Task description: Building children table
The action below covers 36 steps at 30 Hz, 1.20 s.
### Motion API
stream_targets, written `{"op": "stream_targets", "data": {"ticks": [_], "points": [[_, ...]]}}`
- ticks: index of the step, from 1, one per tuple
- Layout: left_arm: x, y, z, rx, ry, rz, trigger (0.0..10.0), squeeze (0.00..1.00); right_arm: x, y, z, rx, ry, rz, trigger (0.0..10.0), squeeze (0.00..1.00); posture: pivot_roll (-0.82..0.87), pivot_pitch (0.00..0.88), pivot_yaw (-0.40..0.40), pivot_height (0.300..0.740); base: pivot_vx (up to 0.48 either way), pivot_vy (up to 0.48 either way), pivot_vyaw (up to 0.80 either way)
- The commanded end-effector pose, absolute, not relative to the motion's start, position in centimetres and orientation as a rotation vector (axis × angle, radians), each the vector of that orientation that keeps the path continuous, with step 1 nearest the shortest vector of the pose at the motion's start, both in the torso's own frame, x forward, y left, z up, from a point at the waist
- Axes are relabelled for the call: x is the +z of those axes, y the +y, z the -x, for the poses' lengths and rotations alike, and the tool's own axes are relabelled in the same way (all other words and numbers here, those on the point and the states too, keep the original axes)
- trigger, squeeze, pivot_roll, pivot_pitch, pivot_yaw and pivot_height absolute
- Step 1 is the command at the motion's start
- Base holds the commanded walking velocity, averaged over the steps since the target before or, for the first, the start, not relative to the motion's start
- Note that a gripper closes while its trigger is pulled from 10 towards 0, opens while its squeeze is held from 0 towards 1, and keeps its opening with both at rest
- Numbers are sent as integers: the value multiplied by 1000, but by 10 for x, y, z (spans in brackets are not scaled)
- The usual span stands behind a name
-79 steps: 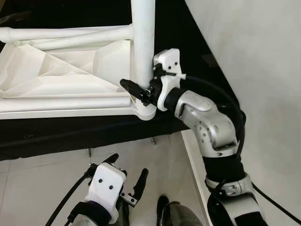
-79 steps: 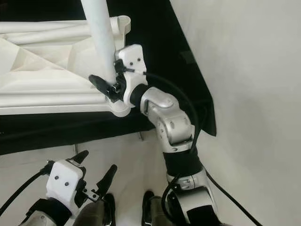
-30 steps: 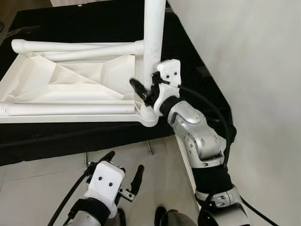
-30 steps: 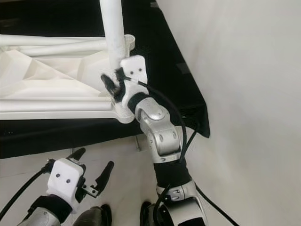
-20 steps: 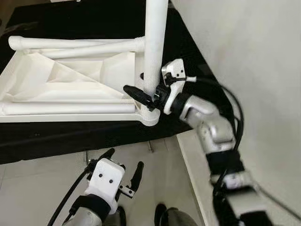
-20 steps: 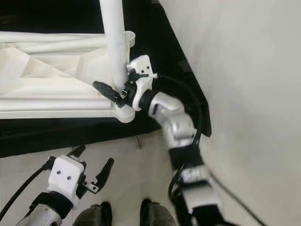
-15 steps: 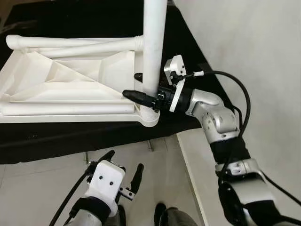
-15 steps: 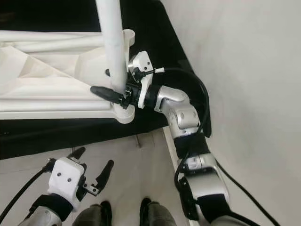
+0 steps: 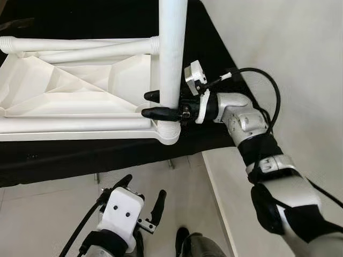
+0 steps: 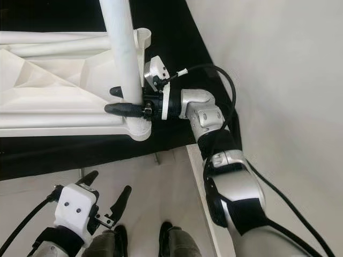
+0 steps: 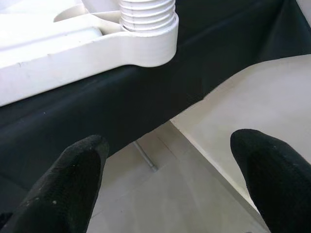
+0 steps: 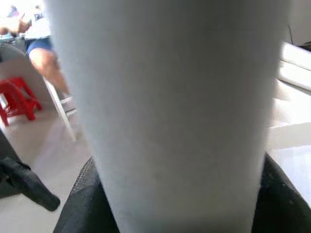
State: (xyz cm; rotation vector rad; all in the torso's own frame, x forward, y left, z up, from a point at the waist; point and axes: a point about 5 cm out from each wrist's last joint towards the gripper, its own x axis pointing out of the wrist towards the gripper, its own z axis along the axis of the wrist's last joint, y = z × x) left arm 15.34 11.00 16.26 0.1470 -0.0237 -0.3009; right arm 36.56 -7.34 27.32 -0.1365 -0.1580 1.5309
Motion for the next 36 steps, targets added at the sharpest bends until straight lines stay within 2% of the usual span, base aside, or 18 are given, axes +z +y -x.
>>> {"op": "stream_targets", "data": {"ticks": [1,4,9,11,12,13,14,15,16,17,18,19,26,27,28,30,31,36], "points": [[163,109,-151,-294,-20,-142,10000,0,271,-69,-365,1569,-148,123,0,0,137,279,-69,740,0,0,0],[163,109,-151,-296,-19,-141,10000,0,272,-72,-366,1554,-157,128,0,0,137,279,-69,740,0,0,0],[163,110,-151,-296,-19,-138,10000,0,262,-84,-364,1367,-162,180,0,0,118,286,-69,740,0,0,0],[163,111,-152,-296,-19,-139,10000,0,241,-77,-358,1149,-73,210,0,0,120,282,-74,740,0,0,0],[163,111,-152,-296,-19,-139,10000,0,241,-77,-358,1149,-73,210,0,0,120,282,-74,740,0,0,0],[163,112,-152,-296,-19,-140,10000,0,231,-73,-360,915,-48,260,0,0,119,279,-75,740,0,0,0],[162,112,-152,-296,-19,-142,10000,0,219,-73,-353,692,-6,196,0,0,115,278,-74,740,0,0,0],[162,112,-152,-296,-19,-142,10000,0,219,-73,-353,692,-6,196,0,0,115,278,-74,740,0,0,0],[162,113,-155,-295,-22,-147,10000,0,208,-62,-335,546,24,130,0,0,111,266,-62,740,0,0,0],[162,113,-155,-295,-22,-147,10000,0,208,-62,-335,546,24,130,0,0,111,266,-62,740,0,0,0],[161,113,-157,-292,-25,-155,10000,0,211,-37,-326,623,-28,131,0,0,116,248,-59,740,0,0,0],[161,113,-158,-290,-27,-158,10000,0,214,-29,-327,638,-53,136,0,0,116,248,-59,740,0,0,0],[159,114,-160,-287,-26,-165,10000,0,221,-18,-337,660,-70,127,0,0,117,225,-60,740,0,0,0],[158,114,-162,-284,-25,-168,10000,0,225,-17,-344,672,-78,127,10000,0,120,218,-64,740,0,0,0],[157,115,-163,-279,-25,-170,10000,0,230,-17,-347,711,-103,87,10000,784,110,210,-60,740,0,0,0],[156,116,-164,-275,-25,-171,10000,0,234,-18,-349,737,-122,58,10000,784,110,210,-60,740,0,0,0],[156,117,-165,-269,-25,-166,10000,0,236,-20,-346,752,-135,22,10000,1000,107,206,-60,740,0,0,0],[155,119,-168,-259,-24,-159,10000,0,242,-24,-334,761,-164,-12,10000,1000,102,197,-55,740,0,0,0]]}}
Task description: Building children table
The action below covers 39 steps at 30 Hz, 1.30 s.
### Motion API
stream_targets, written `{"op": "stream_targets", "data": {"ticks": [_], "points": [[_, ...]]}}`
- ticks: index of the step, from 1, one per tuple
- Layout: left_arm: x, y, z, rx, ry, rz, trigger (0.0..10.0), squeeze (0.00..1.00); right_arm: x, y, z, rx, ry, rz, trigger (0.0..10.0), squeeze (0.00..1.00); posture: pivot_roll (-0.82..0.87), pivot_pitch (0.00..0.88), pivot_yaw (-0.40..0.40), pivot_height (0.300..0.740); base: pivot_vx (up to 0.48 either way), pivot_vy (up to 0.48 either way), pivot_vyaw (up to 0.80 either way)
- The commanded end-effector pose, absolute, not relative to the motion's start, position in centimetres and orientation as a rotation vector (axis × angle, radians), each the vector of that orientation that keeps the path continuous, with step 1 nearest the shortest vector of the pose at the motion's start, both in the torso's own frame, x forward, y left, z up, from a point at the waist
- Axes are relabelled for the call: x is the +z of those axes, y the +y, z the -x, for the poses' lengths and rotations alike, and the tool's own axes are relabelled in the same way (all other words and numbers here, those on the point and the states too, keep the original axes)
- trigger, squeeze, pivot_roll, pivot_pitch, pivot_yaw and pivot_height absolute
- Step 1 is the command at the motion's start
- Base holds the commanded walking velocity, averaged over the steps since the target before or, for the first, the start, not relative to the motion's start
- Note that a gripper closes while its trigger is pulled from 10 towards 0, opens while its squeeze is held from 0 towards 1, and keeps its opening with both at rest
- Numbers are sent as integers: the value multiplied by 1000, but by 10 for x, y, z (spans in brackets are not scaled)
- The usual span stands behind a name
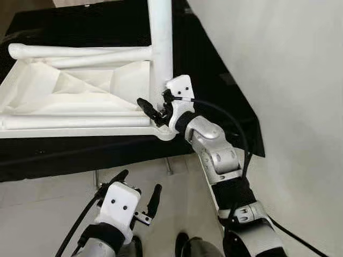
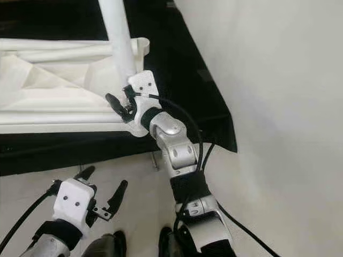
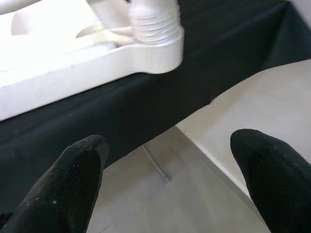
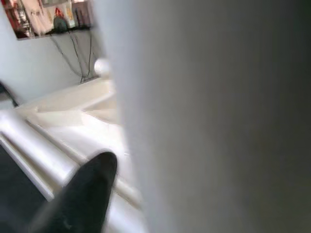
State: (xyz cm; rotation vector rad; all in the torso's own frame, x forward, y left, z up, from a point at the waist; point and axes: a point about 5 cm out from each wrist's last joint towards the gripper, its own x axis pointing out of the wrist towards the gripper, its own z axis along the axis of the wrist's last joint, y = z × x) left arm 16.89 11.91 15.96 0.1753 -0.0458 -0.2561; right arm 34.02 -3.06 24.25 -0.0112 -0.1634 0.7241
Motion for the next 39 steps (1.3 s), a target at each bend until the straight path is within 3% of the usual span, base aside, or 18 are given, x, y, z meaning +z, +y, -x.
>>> {"op": "stream_targets", "data": {"ticks": [1,2,3,9,18,23,24,33,39], "points": [[154,120,-169,-257,-23,-159,10000,0,244,-26,-331,768,-173,-20,10000,1000,101,196,-54,740,0,0,0],[154,120,-169,-257,-23,-159,10000,0,244,-26,-331,768,-173,-20,10000,1000,101,196,-54,740,0,0,0],[153,120,-170,-247,-23,-163,10000,0,245,-32,-326,815,-189,-35,10000,0,100,192,-53,740,0,0,0],[153,125,-171,-203,-30,-189,10000,0,233,-53,-330,847,-175,9,10000,0,102,189,-57,740,0,0,0],[149,149,-172,-46,-18,-264,10000,0,204,-100,-337,681,-87,23,10000,0,104,177,-53,740,0,0,0],[146,155,-173,-9,-8,-288,10000,0,199,-107,-336,653,-85,14,10000,0,96,185,-48,740,0,0,0],[145,159,-173,20,-6,-303,10000,0,198,-110,-335,646,-92,-3,10000,0,93,151,-46,740,0,0,0],[138,164,-176,86,7,-348,10000,0,200,-115,-320,720,-168,-66,10000,0,97,114,-37,740,0,0,0],[130,173,-174,131,24,-362,10000,0,185,-136,-310,667,-136,-33,10000,0,80,87,-31,740,0,0,0]]}}
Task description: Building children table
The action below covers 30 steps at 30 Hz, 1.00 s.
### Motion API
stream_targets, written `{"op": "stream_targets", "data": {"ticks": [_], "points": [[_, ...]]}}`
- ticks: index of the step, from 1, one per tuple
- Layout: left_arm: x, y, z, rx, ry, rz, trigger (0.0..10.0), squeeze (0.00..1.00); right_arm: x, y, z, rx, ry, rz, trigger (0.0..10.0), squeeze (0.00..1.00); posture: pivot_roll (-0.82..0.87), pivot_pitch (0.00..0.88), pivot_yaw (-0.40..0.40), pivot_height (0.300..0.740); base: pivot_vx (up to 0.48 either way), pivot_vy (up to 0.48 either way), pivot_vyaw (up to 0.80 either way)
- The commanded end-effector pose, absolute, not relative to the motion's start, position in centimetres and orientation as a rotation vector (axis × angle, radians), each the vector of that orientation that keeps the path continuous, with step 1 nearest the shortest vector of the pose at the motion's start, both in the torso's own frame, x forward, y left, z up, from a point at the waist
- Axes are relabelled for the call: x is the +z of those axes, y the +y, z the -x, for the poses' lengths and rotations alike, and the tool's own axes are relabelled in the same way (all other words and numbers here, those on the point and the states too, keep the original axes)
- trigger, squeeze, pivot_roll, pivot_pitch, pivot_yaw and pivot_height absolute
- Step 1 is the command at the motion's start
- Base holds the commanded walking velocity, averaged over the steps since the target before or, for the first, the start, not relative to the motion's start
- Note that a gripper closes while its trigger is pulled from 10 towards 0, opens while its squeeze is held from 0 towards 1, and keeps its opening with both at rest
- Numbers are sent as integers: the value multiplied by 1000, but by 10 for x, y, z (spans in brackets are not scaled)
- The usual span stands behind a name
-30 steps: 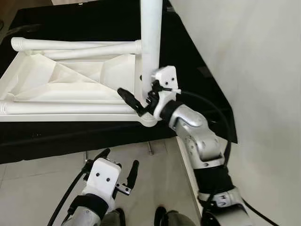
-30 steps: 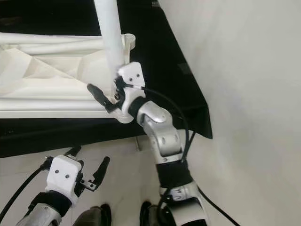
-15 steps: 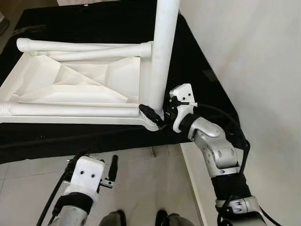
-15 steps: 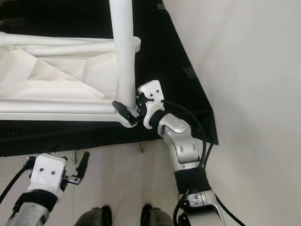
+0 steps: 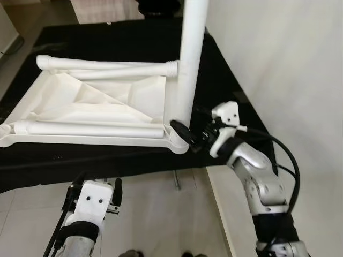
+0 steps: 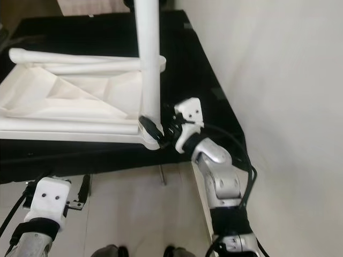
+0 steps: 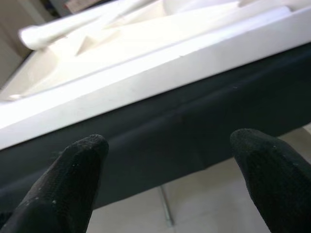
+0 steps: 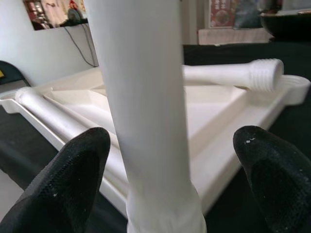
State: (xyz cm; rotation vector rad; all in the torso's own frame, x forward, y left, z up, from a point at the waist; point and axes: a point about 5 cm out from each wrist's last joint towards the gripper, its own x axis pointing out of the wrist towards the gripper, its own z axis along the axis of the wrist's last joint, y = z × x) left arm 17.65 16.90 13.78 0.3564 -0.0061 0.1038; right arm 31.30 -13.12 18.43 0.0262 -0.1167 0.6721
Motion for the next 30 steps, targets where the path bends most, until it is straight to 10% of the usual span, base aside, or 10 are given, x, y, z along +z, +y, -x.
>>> {"op": "stream_targets", "data": {"ticks": [1,30], "points": [[129,174,-174,135,26,-364,10000,0,183,-137,-308,660,-130,-32,10000,0,78,85,-30,740,0,0,0],[122,177,-194,88,32,-348,10000,0,125,-151,-292,317,69,-25,10000,0,63,49,1,740,0,100,-138]]}}
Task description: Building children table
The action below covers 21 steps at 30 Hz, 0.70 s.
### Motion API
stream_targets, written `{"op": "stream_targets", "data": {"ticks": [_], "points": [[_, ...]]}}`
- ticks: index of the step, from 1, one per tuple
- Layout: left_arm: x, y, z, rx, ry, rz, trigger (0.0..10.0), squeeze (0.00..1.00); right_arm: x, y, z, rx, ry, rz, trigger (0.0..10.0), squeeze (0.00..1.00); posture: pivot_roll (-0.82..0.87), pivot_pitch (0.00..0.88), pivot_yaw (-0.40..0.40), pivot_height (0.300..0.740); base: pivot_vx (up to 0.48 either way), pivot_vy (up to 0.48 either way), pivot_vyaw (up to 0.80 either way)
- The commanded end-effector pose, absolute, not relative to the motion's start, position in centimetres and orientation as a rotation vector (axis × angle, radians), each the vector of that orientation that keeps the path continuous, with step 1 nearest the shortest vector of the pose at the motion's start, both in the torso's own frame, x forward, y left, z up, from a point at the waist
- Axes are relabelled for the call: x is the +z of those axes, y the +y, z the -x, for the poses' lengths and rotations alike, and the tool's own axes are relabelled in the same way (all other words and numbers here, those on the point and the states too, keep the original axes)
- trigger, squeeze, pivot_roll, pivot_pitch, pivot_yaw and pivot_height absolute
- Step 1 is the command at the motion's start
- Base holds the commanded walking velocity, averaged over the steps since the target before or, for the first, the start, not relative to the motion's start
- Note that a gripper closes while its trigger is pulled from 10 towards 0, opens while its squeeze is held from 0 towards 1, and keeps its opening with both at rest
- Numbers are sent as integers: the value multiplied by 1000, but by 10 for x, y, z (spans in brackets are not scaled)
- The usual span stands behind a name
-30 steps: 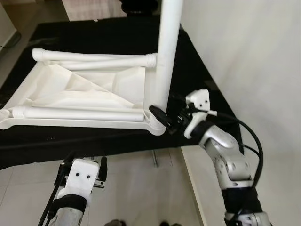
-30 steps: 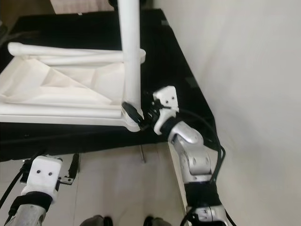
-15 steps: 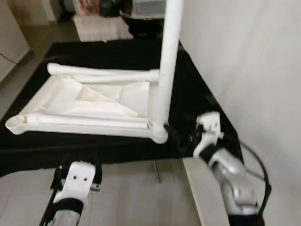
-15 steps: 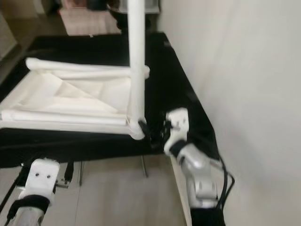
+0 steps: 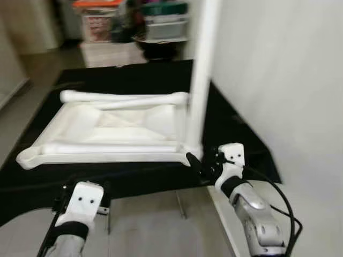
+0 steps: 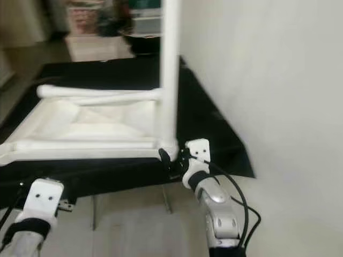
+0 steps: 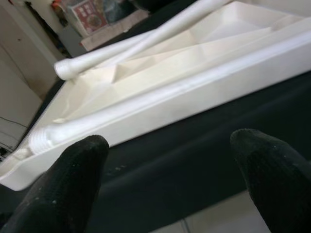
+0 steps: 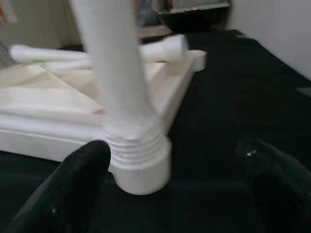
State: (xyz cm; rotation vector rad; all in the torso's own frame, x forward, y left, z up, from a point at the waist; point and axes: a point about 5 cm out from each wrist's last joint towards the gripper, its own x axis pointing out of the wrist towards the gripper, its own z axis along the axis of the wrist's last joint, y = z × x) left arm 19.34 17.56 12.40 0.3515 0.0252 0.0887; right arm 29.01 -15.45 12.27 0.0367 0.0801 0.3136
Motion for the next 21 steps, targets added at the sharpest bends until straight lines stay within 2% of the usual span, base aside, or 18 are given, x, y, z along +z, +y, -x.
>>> {"op": "stream_targets", "data": {"ticks": [1,5,13,15,17,21], "points": [[122,177,-195,90,29,-350,10000,0,125,-150,-292,310,69,-22,10000,0,63,49,0,740,0,0,0],[121,177,-196,95,23,-351,10000,0,124,-150,-293,306,69,-22,10000,0,64,44,-1,740,0,0,0],[119,176,-198,93,26,-330,10000,0,133,-139,-301,430,15,0,10000,0,68,30,7,740,0,0,0],[118,171,-196,49,28,-306,10000,0,140,-138,-306,464,-12,0,10000,0,66,28,14,740,0,0,0],[118,158,-192,-65,19,-280,10000,0,155,-136,-319,532,-54,11,10000,0,65,30,17,740,0,0,0],[119,151,-190,-142,8,-259,10000,0,168,-136,-335,617,-58,59,10000,0,78,46,15,740,0,0,0]]}}
